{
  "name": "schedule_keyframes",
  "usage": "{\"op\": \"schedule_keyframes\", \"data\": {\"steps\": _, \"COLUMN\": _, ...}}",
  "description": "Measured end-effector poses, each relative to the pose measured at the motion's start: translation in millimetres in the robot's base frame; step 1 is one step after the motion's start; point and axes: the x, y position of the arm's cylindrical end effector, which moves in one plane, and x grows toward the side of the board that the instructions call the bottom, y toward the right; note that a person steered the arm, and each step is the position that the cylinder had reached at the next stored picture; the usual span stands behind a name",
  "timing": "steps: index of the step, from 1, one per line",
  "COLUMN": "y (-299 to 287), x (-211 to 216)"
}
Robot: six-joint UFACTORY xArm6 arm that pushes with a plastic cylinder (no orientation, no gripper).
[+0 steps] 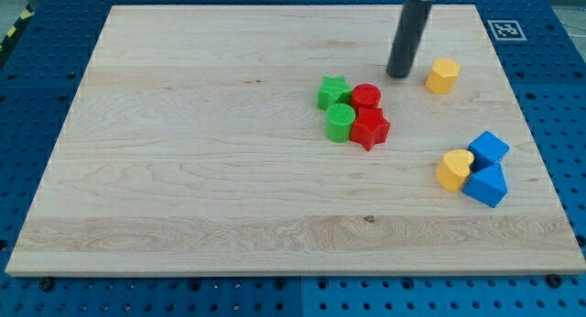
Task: Move the yellow hexagon above the yellow heart
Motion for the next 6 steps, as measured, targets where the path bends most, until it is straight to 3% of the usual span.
{"op": "schedule_keyframes", "data": {"steps": 1, "y": 49, "x": -8}}
{"op": "schedule_keyframes", "data": {"steps": 2, "y": 70, "x": 14}}
{"op": "schedule_keyframes", "data": {"steps": 6, "y": 60, "x": 84}}
